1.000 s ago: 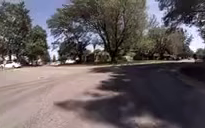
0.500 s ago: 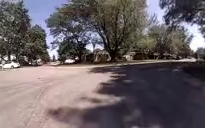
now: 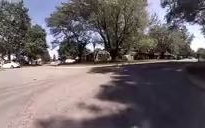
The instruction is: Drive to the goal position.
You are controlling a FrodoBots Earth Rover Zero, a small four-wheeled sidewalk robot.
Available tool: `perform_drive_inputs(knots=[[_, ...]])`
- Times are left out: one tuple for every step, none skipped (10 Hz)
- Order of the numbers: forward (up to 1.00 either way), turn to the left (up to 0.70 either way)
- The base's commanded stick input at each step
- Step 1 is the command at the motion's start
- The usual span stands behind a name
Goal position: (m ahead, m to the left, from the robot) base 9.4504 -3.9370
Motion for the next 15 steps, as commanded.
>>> perform_drive_inputs(knots=[[0.50,-0.50],[0.50,-0.50],[0.50,-0.50],[0.50,-0.50],[0.50,-0.50],[0.50,-0.50],[0.50,-0.50],[0.50,-0.50],[0.50,-0.50],[0.50,-0.50],[0.50,-0.50],[0.50,-0.50],[0.50,-0.50],[0.50,-0.50],[0.50,-0.50]])
